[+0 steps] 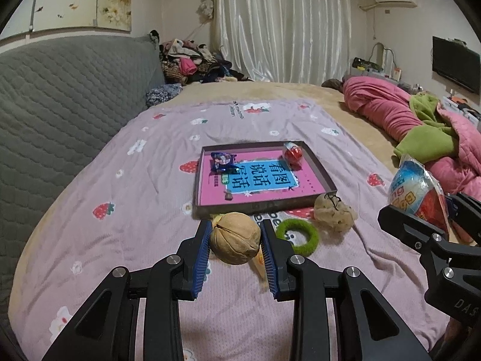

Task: Organize objects
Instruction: 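Carry the walnut with the left tool while the right tool carries the egg over the tray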

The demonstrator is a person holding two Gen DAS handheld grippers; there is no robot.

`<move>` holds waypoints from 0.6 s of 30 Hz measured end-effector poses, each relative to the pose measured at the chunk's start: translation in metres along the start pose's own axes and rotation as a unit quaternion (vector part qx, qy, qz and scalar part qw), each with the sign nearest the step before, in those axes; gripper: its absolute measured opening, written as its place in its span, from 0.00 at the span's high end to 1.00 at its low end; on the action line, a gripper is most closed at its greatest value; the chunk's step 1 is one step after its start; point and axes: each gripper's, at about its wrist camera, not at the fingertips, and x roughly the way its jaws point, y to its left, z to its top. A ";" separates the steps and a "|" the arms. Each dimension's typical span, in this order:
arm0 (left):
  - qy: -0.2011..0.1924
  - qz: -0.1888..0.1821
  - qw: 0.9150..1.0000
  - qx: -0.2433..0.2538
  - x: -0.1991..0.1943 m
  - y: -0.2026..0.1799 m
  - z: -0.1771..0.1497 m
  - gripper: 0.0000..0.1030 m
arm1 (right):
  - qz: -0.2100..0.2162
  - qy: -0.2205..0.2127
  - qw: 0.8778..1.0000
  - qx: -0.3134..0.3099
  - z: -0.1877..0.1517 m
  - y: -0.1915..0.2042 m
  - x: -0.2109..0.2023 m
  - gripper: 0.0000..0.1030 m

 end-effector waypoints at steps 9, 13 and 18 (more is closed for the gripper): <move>-0.009 -0.004 1.000 -0.001 0.000 0.000 0.022 0.67 | -0.009 -0.013 1.000 -0.005 0.021 -0.004 -0.004 0.45; -0.010 -0.003 1.000 0.003 0.002 0.000 0.029 0.67 | -0.014 -0.017 1.000 -0.007 0.029 -0.007 -0.004 0.45; -0.012 -0.003 1.000 0.003 0.004 0.002 0.039 0.67 | -0.014 -0.019 1.000 -0.018 0.042 -0.005 -0.001 0.45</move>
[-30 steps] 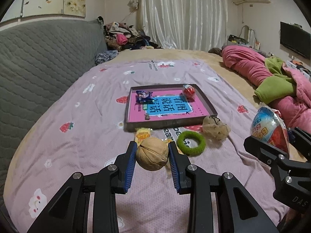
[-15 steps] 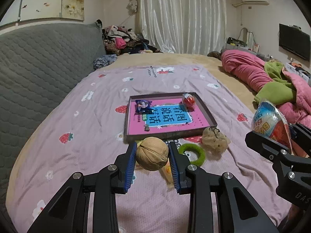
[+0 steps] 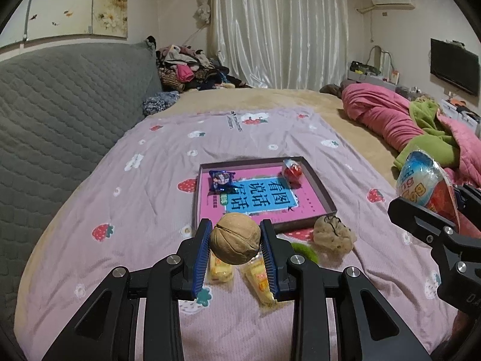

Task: Organize objects
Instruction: 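Carry the walnut with the left tool while the right tool carries the egg over the tray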

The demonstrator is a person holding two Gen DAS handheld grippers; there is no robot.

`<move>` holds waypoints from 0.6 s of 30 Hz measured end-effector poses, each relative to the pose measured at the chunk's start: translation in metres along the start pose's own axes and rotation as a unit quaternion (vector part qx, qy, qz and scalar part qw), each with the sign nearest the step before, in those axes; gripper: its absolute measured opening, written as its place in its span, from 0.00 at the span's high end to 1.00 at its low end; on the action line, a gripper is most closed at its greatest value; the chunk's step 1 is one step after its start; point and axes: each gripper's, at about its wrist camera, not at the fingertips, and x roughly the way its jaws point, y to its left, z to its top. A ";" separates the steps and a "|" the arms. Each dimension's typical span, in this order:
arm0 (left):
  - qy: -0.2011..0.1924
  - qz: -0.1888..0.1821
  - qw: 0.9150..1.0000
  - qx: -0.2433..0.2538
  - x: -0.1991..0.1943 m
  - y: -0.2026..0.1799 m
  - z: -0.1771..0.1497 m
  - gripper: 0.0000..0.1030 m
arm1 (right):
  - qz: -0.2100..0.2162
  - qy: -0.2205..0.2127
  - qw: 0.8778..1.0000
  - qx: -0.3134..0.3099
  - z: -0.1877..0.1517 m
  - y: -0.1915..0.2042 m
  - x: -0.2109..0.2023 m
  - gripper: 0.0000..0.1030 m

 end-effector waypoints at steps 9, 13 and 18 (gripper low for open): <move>-0.002 0.004 1.000 0.001 0.011 0.001 0.018 0.67 | -0.001 -0.009 1.000 -0.009 0.018 0.000 0.005 0.45; -0.002 0.005 1.000 0.005 0.016 -0.001 0.022 0.67 | -0.002 -0.009 1.000 -0.011 0.024 -0.002 0.011 0.45; 0.002 0.004 1.000 0.002 0.022 -0.001 0.024 0.67 | -0.002 -0.007 1.000 -0.012 0.029 -0.002 0.019 0.45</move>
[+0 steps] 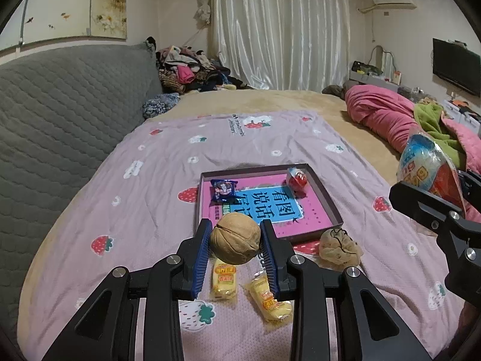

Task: Organize objects
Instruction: 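Carry the walnut with the left tool while the right tool carries the egg over the tray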

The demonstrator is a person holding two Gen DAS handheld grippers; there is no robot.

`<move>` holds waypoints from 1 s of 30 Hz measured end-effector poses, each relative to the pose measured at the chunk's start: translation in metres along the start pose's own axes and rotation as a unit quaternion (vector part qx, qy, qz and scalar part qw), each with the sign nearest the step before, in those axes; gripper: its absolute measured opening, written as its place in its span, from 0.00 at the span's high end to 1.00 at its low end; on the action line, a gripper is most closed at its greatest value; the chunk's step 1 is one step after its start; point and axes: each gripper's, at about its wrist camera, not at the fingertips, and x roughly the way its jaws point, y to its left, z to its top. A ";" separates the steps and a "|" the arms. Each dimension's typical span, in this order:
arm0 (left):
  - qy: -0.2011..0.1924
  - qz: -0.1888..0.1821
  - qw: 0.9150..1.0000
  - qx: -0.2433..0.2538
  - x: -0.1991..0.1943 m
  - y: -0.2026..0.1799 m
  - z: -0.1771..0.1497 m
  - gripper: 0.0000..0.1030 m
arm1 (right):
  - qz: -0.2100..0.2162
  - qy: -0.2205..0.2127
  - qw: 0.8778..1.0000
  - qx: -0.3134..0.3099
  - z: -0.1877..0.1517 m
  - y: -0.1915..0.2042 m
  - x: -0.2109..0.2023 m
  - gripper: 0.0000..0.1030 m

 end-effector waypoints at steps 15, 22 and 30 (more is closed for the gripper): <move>0.004 0.000 1.000 -0.010 0.020 0.011 0.013 0.67 | -0.004 0.010 1.000 -0.004 0.014 -0.006 0.021 0.45; 0.013 -0.004 1.000 -0.015 0.035 0.015 0.023 0.67 | -0.005 0.012 1.000 -0.006 0.024 -0.005 0.035 0.45; 0.011 0.001 1.000 -0.008 0.055 0.019 0.040 0.67 | -0.006 0.017 1.000 -0.007 0.031 -0.013 0.058 0.45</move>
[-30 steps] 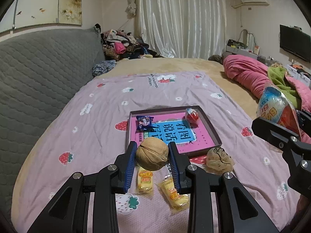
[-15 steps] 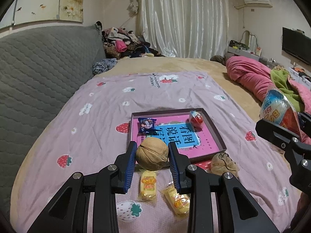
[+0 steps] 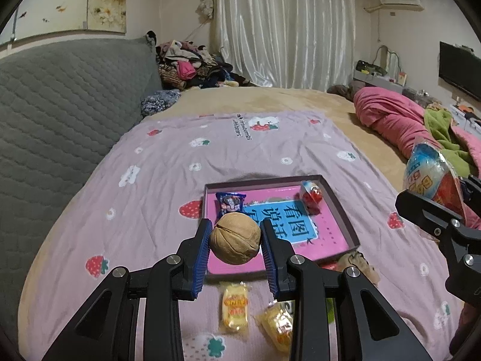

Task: Organize objects
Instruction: 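Carry the walnut with the left tool while the right tool carries the egg over the tray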

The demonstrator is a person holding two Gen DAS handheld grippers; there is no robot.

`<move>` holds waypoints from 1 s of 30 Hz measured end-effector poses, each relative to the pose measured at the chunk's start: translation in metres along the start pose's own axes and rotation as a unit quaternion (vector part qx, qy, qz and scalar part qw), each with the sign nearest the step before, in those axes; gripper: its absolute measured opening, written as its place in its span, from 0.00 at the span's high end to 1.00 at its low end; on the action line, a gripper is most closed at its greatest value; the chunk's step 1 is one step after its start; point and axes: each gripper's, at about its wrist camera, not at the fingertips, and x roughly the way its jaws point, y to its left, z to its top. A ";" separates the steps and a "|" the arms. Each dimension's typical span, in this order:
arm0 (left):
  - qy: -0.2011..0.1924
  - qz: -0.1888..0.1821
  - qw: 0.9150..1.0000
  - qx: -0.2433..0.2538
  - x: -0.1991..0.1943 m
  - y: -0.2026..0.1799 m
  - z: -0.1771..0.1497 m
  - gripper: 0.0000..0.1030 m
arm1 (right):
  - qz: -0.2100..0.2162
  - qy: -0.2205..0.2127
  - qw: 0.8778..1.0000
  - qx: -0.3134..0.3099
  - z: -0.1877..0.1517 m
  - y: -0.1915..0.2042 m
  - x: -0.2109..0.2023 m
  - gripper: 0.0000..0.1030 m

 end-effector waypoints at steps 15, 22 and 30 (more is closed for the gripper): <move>0.029 -0.006 1.000 -0.008 0.065 -0.001 0.011 0.67 | -0.012 0.011 1.000 0.017 0.007 -0.028 0.044 0.45; 0.038 0.000 0.999 -0.006 0.088 -0.002 0.013 0.67 | -0.010 0.023 0.999 0.026 0.002 -0.036 0.068 0.45; 0.051 0.002 0.999 -0.009 0.116 0.000 0.011 0.67 | -0.011 0.038 0.999 0.037 -0.006 -0.048 0.093 0.45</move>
